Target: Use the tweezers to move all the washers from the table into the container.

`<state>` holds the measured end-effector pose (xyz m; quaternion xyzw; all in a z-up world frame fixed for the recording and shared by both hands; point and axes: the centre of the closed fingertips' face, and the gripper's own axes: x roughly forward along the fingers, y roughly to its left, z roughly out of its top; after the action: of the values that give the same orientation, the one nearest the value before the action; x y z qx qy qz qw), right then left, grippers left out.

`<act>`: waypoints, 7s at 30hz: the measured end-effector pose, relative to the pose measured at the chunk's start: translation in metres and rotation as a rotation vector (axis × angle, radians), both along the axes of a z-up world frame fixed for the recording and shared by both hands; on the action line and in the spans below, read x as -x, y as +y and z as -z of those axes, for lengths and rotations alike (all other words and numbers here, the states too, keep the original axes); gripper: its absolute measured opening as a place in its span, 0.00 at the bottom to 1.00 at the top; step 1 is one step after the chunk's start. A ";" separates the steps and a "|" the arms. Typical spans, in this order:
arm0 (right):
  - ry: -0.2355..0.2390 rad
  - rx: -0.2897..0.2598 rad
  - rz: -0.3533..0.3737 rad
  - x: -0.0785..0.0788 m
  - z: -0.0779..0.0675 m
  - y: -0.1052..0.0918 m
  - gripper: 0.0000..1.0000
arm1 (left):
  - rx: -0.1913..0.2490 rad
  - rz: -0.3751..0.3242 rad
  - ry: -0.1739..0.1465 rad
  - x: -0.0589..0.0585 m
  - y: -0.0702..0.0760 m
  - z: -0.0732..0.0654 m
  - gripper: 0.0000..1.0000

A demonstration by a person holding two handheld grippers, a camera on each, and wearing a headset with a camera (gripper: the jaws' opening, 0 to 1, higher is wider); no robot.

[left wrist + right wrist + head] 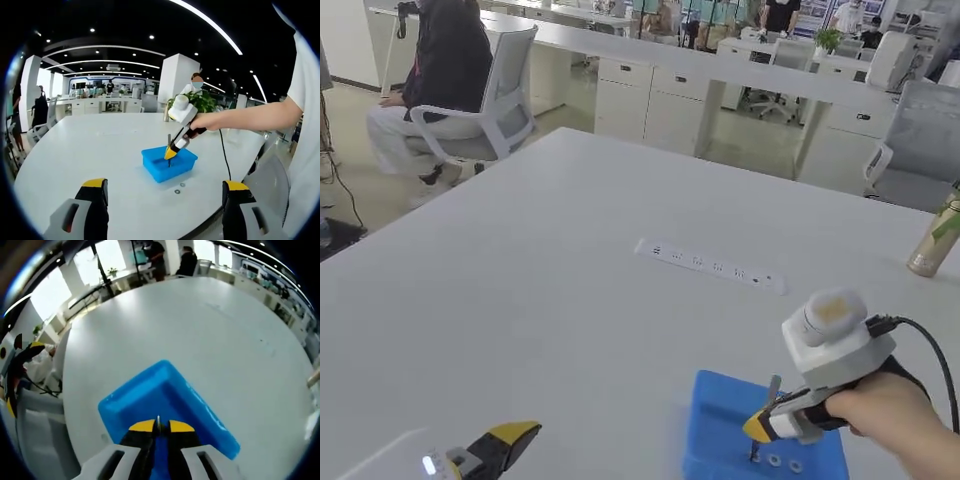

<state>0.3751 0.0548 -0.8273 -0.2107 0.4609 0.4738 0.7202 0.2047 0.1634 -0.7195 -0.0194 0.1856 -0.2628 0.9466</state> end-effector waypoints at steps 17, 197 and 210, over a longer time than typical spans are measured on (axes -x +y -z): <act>-0.131 -0.080 -0.038 0.000 -0.011 -0.011 0.03 | 0.000 0.007 -0.004 -0.002 0.000 0.000 0.94; -0.204 -0.487 -0.457 0.200 -0.016 0.034 0.05 | -0.258 0.865 0.065 0.032 -0.097 0.032 0.00; -0.193 -0.446 -0.429 0.194 -0.015 0.030 0.02 | -0.209 0.830 0.059 0.019 -0.101 0.023 0.00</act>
<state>0.1812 0.0848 -0.8123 -0.1839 0.2204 0.6819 0.6728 0.1854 0.0628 -0.7430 0.1455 0.2302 -0.6005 0.7518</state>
